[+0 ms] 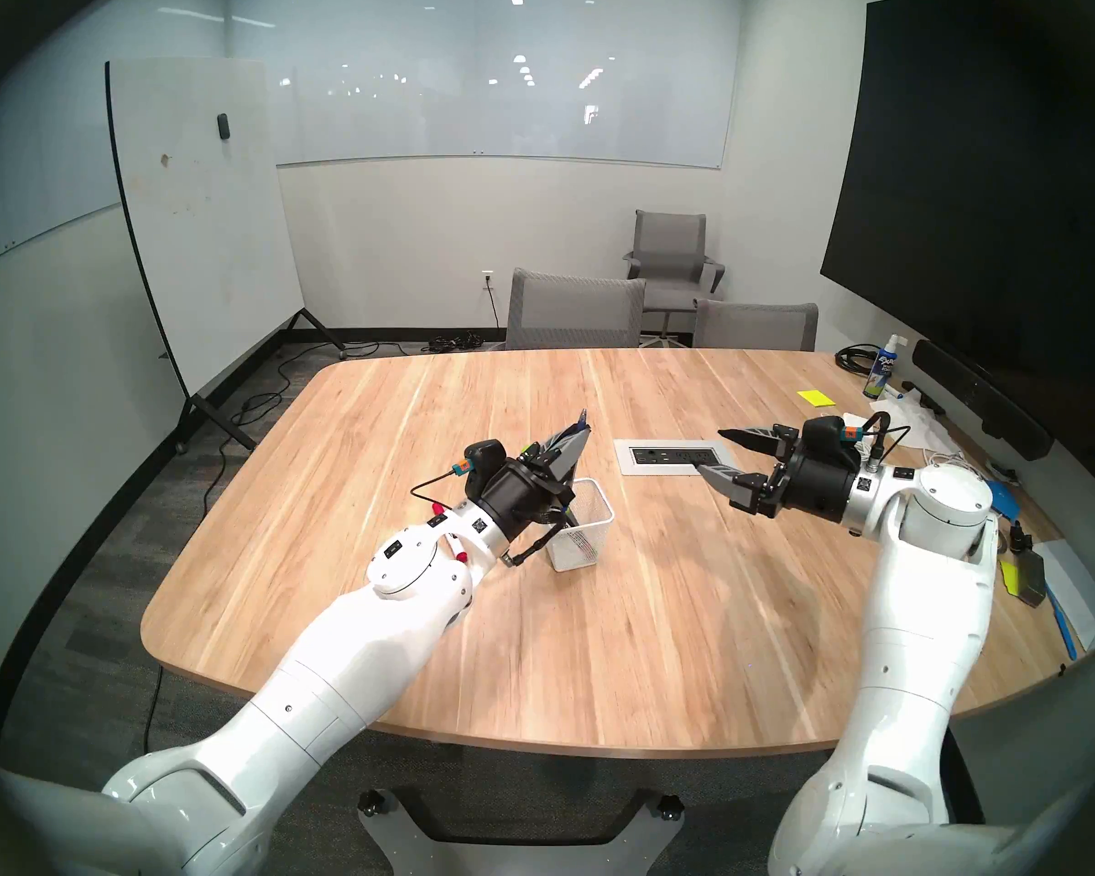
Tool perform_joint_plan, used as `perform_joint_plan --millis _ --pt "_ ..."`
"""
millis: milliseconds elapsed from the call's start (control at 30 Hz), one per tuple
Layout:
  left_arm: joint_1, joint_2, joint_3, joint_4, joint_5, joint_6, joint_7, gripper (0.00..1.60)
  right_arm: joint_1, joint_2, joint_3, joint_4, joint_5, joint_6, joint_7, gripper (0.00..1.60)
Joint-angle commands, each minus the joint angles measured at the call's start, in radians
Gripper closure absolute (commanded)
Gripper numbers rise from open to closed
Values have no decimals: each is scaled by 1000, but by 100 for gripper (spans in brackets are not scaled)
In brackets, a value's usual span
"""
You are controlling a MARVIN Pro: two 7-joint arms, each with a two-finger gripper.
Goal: Place the pen, the marker, and the scissors into the pen holder
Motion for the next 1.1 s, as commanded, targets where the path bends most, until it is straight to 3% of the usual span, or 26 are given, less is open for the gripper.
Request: perform_joint_plan --millis 0,1067 --pt "-14 -28 5 10 2 -36 -14 160 14 2 -2 -17 8 0 -1 0" --pt "-13 -59 11 97 8 -169 -62 160 14 2 -2 -17 8 0 -1 0"
